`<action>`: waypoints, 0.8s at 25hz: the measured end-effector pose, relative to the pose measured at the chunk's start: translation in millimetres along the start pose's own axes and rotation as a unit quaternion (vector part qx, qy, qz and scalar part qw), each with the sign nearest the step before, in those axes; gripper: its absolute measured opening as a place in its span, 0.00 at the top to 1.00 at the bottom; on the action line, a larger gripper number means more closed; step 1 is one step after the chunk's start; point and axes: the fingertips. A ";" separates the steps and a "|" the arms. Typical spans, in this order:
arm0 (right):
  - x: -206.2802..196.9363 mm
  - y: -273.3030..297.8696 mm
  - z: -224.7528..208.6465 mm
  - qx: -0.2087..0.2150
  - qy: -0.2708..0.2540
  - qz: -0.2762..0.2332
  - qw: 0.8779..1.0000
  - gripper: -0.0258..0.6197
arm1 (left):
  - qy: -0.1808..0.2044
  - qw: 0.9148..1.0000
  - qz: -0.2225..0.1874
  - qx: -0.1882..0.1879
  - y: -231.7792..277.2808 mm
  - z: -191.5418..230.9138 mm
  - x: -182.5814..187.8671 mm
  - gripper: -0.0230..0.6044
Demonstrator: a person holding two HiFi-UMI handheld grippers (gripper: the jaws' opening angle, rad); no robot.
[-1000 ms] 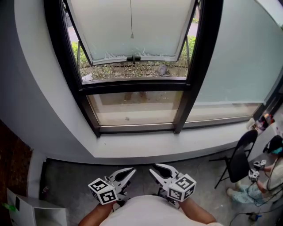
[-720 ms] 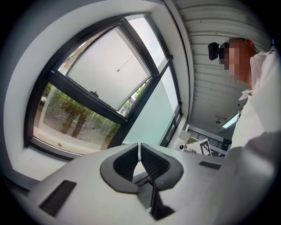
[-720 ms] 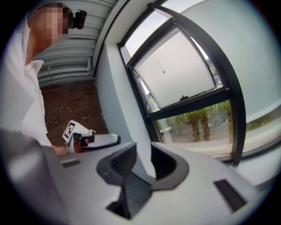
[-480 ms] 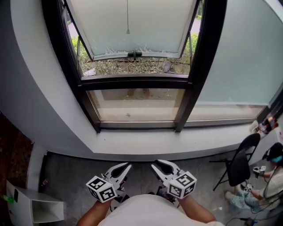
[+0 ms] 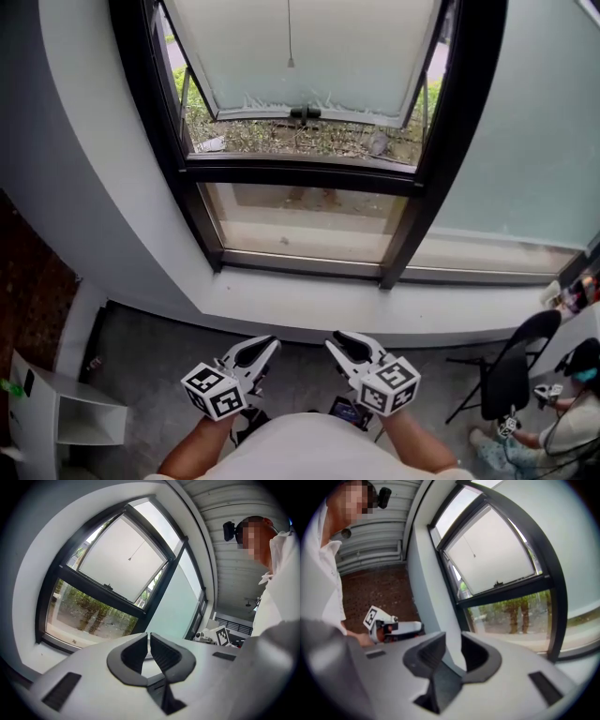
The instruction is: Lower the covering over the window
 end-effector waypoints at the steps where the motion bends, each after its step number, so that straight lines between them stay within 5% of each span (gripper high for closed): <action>1: 0.4 0.6 -3.5 0.002 -0.002 0.000 1.000 0.81 | 0.001 1.000 -0.001 0.004 2.3 1.0 0.2 0.93; 9: 2.3 23.2 -20.7 -0.001 0.005 0.004 1.000 0.81 | 0.012 1.000 -0.003 0.021 17.4 23.3 17.1 0.93; 20: 22.9 108.2 -56.3 -0.048 0.012 0.003 0.999 0.81 | 0.026 0.999 0.026 -0.019 55.2 87.8 79.4 0.93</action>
Point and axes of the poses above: the fingertips, and each gripper's own axes: y forward along the fingers, z to its left, x out of its top, and after that the axes turned 14 degrees about -y, right-handed
